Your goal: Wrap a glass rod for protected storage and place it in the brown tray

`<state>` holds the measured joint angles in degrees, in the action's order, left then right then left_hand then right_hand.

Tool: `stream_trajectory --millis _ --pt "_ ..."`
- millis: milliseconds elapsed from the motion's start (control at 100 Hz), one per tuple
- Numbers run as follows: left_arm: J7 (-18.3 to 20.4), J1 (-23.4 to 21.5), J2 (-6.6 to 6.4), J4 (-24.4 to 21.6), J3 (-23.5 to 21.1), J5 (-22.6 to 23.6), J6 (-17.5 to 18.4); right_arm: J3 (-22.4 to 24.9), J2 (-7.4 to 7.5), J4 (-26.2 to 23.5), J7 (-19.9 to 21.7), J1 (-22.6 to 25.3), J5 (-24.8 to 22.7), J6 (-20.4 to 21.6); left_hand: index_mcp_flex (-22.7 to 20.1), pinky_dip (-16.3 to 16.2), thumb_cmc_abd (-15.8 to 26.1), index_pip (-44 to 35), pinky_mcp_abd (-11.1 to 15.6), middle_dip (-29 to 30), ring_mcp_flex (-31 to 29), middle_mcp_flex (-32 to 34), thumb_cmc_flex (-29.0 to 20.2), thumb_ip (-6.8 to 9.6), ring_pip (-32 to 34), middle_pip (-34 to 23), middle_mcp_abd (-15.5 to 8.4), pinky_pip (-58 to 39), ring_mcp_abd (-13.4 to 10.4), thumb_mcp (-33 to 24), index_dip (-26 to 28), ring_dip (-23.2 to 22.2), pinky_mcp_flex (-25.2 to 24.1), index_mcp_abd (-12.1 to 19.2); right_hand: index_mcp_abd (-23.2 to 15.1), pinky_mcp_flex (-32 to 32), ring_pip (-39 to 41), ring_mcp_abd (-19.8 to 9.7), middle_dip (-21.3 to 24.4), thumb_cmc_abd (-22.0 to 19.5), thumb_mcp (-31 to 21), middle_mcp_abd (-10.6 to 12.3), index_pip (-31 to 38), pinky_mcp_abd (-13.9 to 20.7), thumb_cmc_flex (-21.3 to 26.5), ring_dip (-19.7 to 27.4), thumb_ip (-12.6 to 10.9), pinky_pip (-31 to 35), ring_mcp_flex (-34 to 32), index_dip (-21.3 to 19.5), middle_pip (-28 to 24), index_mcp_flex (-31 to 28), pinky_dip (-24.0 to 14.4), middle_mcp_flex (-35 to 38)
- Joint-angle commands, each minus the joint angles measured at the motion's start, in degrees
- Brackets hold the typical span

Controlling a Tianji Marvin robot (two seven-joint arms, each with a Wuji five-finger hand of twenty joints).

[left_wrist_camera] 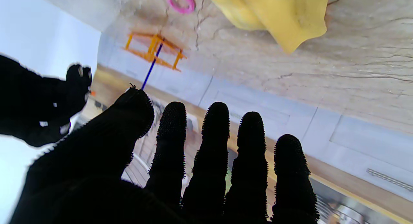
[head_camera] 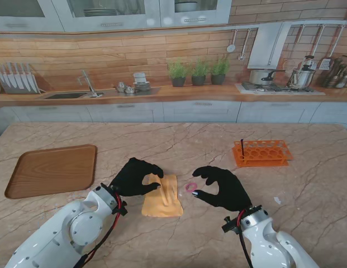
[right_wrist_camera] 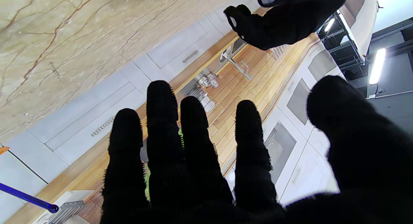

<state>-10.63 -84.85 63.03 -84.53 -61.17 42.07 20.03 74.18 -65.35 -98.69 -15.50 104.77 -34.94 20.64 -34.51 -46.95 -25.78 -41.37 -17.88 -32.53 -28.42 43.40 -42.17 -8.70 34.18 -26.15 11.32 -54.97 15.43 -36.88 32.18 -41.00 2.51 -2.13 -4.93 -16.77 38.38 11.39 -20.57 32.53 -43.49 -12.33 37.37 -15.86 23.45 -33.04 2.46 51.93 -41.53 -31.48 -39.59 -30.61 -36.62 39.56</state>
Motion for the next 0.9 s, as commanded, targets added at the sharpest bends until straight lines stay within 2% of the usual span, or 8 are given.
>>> stream_trajectory --millis 0,190,430,590,890 --pt "-1.2 -1.2 0.95 -0.3 -0.4 -0.7 -0.2 0.0 -0.05 -0.1 0.1 -0.1 -0.2 0.1 1.3 0.8 1.6 1.8 -1.0 1.1 0.5 -1.4 -0.1 1.00 0.5 1.0 0.7 -0.5 1.2 1.2 -0.8 0.1 -0.3 -0.5 -0.3 0.1 1.3 0.0 -0.2 -0.1 -1.2 0.0 0.2 -0.5 -1.4 -0.7 -0.4 2.0 -1.2 0.2 -0.7 -1.0 0.5 0.7" --pt "-5.4 -2.5 2.20 0.4 -2.0 -3.3 0.6 1.2 0.31 -0.5 1.2 -0.2 -1.5 -0.1 1.3 1.7 2.6 2.4 -1.3 1.2 0.6 -1.5 0.2 1.26 0.7 1.1 0.8 -0.2 1.3 2.1 -0.9 0.2 -0.2 -0.8 -0.5 0.0 1.0 -0.1 -0.1 0.2 -1.3 0.1 0.4 -0.5 -1.2 -0.6 -0.4 2.0 -1.0 0.2 -0.6 -1.3 0.5 0.5" --pt "-7.5 -3.5 3.30 1.1 -3.1 -7.3 1.5 4.2 0.90 -2.1 2.5 0.3 -4.8 -1.0 0.7 5.1 3.6 3.2 -0.5 1.8 0.4 -1.3 -0.2 1.76 1.1 1.6 1.7 1.4 2.4 3.8 -0.9 0.6 1.5 -1.4 -0.5 -0.1 0.7 -0.2 -0.1 0.3 -1.4 0.1 0.5 -0.5 -1.1 -0.5 -0.3 2.2 -0.7 0.1 -0.4 -1.4 0.6 0.0" --pt "-6.6 -3.8 3.01 0.9 -3.8 -6.8 1.8 7.7 1.30 -3.5 2.2 1.6 -9.0 -1.2 0.7 6.0 4.0 3.4 -0.8 1.9 0.3 -1.3 -0.1 1.79 1.2 1.7 1.5 0.8 2.4 4.5 -0.9 0.7 1.7 -1.2 -0.5 -0.2 0.6 -0.3 -0.1 0.4 -1.4 0.2 0.6 -0.6 -1.0 -0.4 -0.3 2.3 -0.7 0.1 -0.4 -1.6 0.6 0.0" --pt "-6.7 -2.9 3.39 1.9 -3.8 -8.8 1.1 16.6 2.37 -5.5 4.9 3.4 -16.1 -0.8 0.2 6.2 4.0 3.3 -0.7 1.8 0.0 -0.9 -0.8 1.77 2.0 1.4 1.8 -2.6 2.8 5.4 -0.9 0.6 2.4 -1.3 -0.8 -0.1 -1.0 -1.1 0.0 0.7 -1.4 0.5 0.9 -0.2 -0.8 0.3 -0.3 2.4 1.7 0.0 0.1 -1.5 0.7 -2.4"
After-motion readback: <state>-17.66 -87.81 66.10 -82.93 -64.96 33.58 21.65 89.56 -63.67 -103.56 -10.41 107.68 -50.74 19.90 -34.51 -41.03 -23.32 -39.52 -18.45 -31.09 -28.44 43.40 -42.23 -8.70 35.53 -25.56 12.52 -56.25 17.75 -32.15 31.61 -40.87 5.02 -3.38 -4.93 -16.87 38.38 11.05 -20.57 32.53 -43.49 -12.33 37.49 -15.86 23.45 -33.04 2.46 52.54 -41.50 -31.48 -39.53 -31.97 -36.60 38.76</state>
